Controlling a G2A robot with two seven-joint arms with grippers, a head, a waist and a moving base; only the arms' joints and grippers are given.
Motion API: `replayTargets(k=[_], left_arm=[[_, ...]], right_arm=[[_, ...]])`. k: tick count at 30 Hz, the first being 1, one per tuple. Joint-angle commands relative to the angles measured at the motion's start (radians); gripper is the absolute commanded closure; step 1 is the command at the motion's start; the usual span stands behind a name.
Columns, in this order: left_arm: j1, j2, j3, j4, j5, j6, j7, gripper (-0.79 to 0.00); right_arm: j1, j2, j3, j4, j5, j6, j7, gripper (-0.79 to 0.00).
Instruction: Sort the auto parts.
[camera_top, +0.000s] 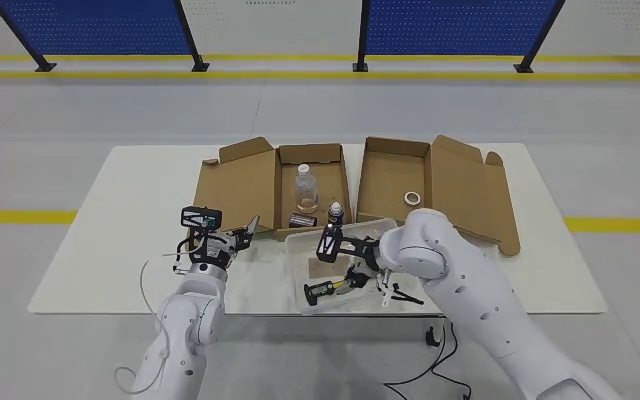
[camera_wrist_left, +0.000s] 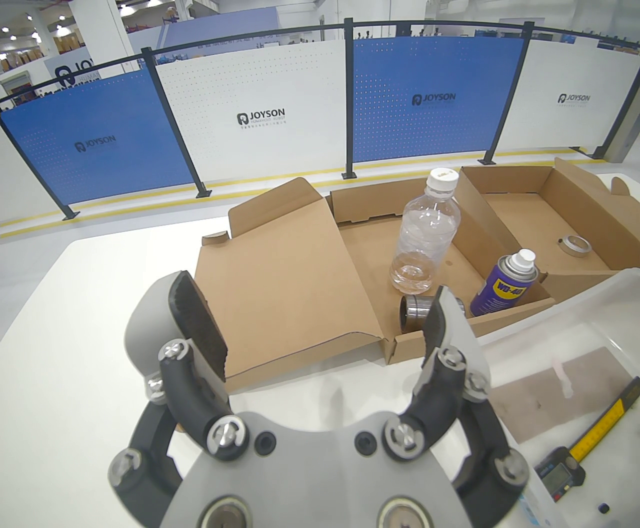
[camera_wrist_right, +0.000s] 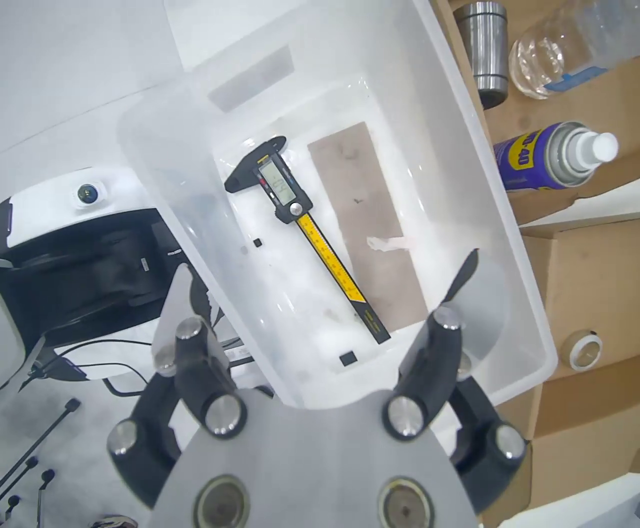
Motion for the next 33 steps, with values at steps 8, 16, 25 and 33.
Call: replayTargets(k=[8, 16, 25, 33], left_arm=[[0.000, 0.000, 0.000, 0.000, 0.000, 0.000, 0.000, -0.785], [0.000, 0.000, 0.000, 0.000, 0.000, 0.000, 0.000, -0.785], [0.000, 0.000, 0.000, 0.000, 0.000, 0.000, 0.000, -0.785], [0.000, 0.000, 0.000, 0.000, 0.000, 0.000, 0.000, -0.785]], right_arm=[[0.002, 0.002, -0.003, 0.000, -0.004, 0.001, 0.001, -0.785], [-0.013, 0.002, -0.011, 0.010, 0.004, -0.010, -0.031, -0.785], [0.027, -0.017, -0.103, 0.048, -0.098, 0.024, -0.012, -0.785], [0.089, -0.046, -0.161, 0.102, -0.094, 0.067, -0.005, -0.659]])
